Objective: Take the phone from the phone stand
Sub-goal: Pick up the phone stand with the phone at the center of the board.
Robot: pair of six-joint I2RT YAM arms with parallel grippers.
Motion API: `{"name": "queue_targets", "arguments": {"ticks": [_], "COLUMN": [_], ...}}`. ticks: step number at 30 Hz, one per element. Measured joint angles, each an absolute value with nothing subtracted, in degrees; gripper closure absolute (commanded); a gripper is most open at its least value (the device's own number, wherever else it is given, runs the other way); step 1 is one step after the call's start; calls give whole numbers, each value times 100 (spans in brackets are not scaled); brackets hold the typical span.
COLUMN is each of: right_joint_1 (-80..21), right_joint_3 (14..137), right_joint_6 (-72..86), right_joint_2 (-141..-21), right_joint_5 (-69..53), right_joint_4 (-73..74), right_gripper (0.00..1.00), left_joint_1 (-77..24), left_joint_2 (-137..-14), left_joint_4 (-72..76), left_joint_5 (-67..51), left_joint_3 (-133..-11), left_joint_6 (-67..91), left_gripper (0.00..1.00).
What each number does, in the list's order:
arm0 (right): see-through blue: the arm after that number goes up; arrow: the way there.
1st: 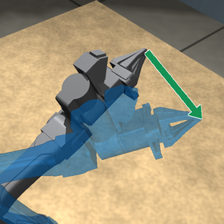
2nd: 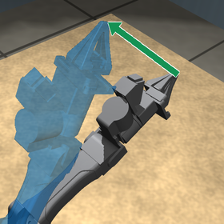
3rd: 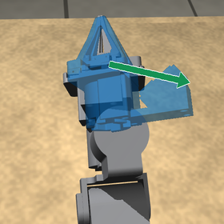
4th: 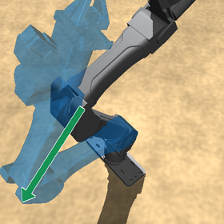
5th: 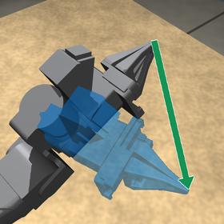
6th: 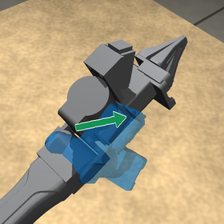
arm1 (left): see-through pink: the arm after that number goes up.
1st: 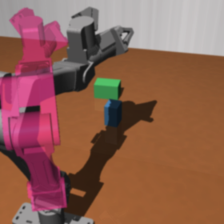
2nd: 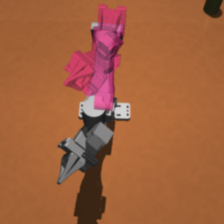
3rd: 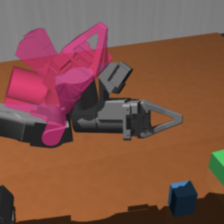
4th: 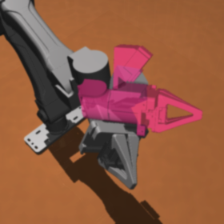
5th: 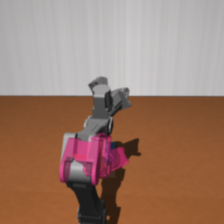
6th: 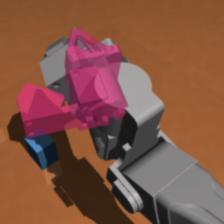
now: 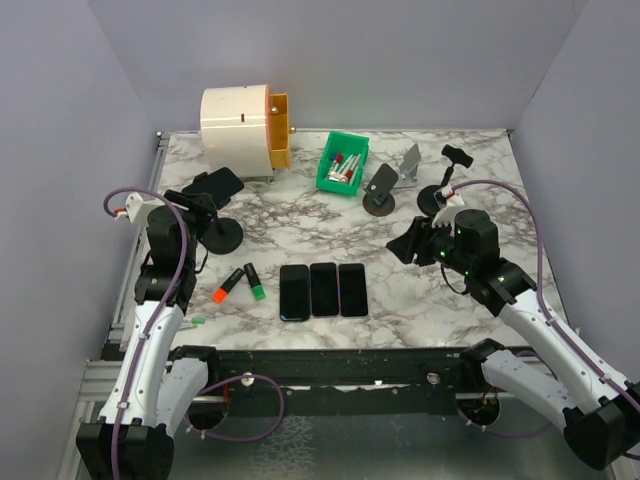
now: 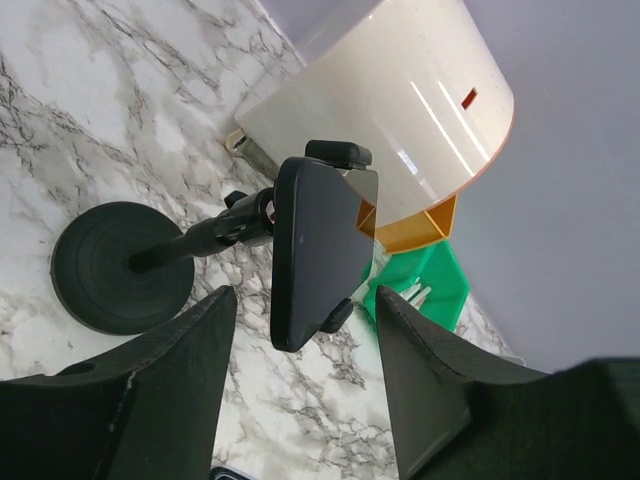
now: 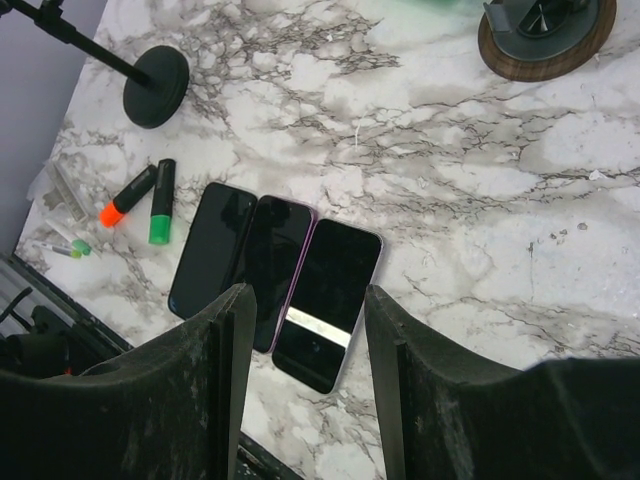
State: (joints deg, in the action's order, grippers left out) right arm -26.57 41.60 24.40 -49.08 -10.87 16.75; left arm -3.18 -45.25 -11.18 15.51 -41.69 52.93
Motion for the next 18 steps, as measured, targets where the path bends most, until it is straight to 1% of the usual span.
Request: {"name": "queue_targets", "arguments": {"ticks": [13,18], "right_joint_1": [-2670,-2698], "right_joint_3": [4160,4160], "right_joint_6": [2440,2440], "right_joint_2": [-4950,-5002], "right_joint_5": [-1181,-1190], "right_joint_4": [1660,1653], "right_gripper": [48,48], "left_joint_1": [-193,-193], "left_joint_2": [-4598,-4604], "left_joint_4": [-423,-252], "left_joint_5": [1243,1221], "left_joint_3": [-3728,-3715], "left_joint_6": [5660,5701], "left_gripper": [71,73]}}
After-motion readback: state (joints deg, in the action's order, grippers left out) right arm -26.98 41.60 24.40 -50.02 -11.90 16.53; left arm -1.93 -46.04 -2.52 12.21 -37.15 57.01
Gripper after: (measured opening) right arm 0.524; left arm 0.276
